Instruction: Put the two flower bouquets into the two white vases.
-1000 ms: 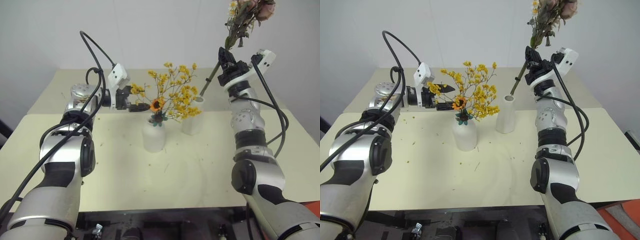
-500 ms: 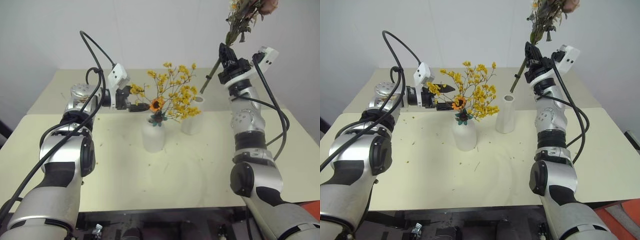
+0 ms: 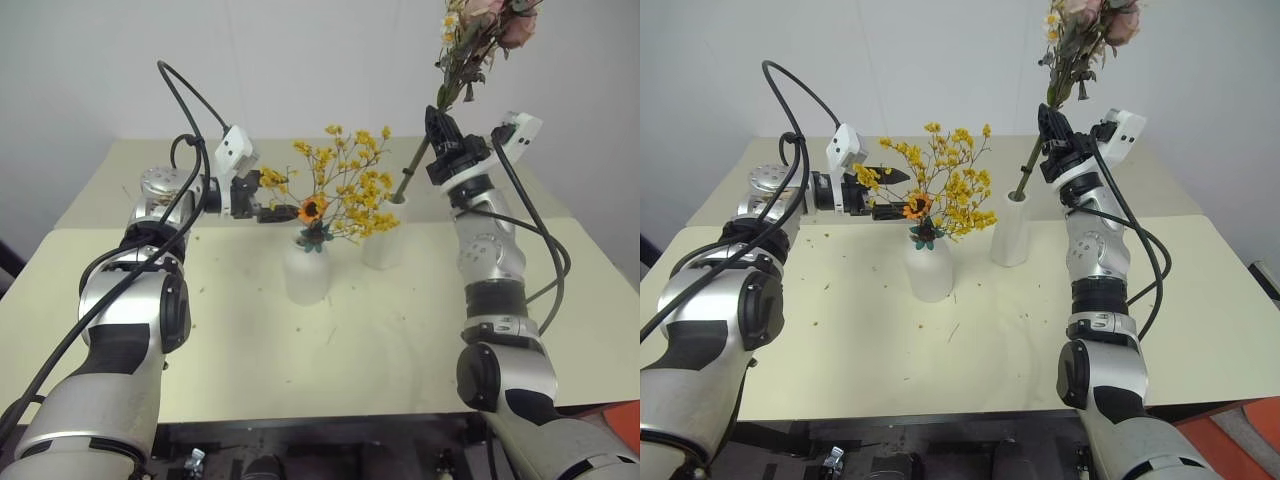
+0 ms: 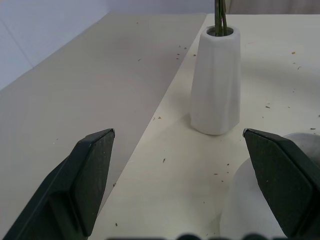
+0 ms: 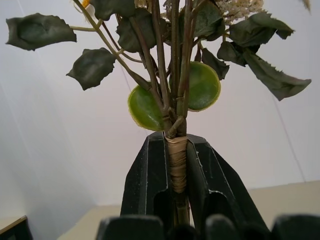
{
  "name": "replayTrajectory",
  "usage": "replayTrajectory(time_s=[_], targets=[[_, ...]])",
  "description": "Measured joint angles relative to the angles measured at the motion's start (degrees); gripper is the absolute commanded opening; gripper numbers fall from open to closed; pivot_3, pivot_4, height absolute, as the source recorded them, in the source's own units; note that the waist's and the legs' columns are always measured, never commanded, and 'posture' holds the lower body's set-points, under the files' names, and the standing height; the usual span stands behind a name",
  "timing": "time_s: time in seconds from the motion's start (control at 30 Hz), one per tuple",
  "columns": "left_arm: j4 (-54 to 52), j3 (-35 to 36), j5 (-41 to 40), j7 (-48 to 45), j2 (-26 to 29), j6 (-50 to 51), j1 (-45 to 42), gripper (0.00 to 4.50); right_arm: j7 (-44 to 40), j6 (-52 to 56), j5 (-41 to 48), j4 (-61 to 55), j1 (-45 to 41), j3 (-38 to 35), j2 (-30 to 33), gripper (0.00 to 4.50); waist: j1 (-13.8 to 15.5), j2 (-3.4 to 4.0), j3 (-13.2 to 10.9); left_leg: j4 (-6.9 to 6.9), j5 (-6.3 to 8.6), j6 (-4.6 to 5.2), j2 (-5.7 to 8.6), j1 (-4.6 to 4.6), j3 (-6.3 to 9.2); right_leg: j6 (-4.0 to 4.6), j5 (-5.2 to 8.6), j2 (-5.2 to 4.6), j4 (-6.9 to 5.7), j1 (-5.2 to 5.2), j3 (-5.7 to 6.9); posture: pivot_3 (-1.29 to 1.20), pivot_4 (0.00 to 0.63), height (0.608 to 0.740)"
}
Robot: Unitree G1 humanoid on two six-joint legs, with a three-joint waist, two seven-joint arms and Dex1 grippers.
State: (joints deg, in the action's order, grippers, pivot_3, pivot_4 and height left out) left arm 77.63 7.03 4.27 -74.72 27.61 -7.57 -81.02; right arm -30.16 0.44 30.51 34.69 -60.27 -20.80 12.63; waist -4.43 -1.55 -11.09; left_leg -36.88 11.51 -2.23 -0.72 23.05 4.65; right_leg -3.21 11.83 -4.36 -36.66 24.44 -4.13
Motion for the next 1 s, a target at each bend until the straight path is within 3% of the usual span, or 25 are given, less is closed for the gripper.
replayTrajectory(time_s=[1.0], targets=[[0.0, 1.0, 0.0, 0.3, 0.0, -0.2, 0.0, 4.50, -3.4, -8.3, -5.5, 6.5, 2.1, 2.3, -0.9, 0.23, -0.6, 0.00, 0.0, 0.00, 0.00, 0.00, 0.00, -0.02, 0.01, 0.00, 0.00, 0.00, -0.02, -0.01, 0.00, 0.00, 0.150, 0.740]])
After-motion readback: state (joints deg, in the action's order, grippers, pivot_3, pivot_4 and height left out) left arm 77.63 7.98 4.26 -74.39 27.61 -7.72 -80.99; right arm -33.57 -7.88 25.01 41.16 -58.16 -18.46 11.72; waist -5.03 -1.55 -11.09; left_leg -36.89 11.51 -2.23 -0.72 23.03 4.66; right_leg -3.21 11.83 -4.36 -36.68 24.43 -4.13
